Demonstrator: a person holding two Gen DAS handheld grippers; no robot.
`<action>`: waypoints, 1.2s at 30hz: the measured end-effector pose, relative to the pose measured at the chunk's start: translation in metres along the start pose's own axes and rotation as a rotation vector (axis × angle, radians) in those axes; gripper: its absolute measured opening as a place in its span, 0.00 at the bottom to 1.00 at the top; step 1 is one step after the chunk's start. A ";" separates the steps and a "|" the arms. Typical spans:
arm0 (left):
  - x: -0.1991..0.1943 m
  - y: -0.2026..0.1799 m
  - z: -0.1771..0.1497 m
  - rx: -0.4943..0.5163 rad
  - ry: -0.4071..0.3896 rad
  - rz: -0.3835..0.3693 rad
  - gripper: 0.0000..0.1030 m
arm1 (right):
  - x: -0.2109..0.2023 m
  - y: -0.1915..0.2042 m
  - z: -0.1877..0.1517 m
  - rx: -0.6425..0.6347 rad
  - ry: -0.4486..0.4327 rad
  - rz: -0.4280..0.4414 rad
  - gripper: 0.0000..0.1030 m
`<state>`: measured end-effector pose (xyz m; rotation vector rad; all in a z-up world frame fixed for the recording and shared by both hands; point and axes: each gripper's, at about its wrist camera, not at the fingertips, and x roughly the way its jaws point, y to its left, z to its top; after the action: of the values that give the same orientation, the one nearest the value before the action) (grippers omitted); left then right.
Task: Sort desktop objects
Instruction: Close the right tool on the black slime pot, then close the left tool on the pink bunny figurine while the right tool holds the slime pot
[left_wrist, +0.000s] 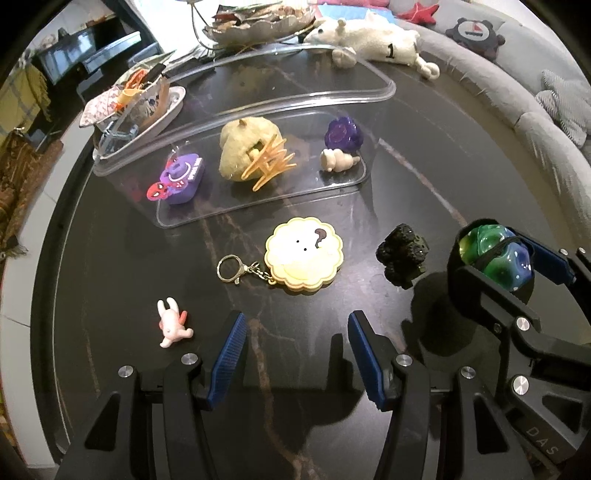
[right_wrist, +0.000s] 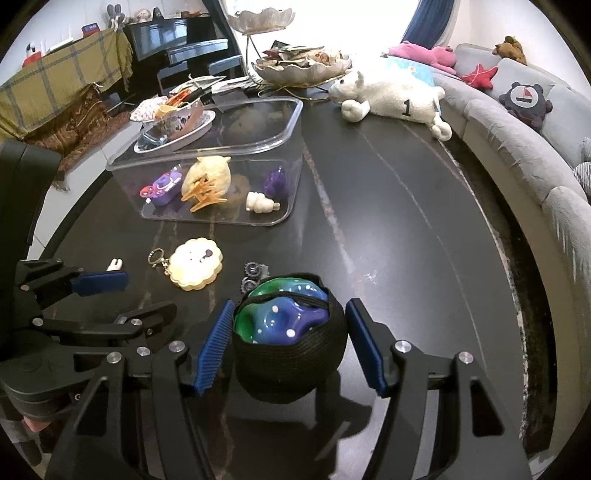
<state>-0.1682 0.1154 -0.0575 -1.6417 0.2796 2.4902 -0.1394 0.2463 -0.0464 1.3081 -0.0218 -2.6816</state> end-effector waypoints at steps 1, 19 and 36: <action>0.000 0.002 -0.002 -0.001 -0.001 -0.004 0.52 | -0.002 0.002 0.000 0.003 -0.002 0.002 0.59; -0.020 0.075 -0.017 -0.152 -0.045 -0.090 0.51 | -0.009 0.071 0.010 -0.067 -0.049 0.008 0.59; 0.015 0.103 -0.022 -0.100 -0.057 -0.060 0.50 | 0.029 0.108 0.012 -0.205 -0.013 -0.019 0.59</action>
<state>-0.1776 0.0102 -0.0715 -1.5870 0.0990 2.5388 -0.1519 0.1343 -0.0526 1.2342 0.2586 -2.6246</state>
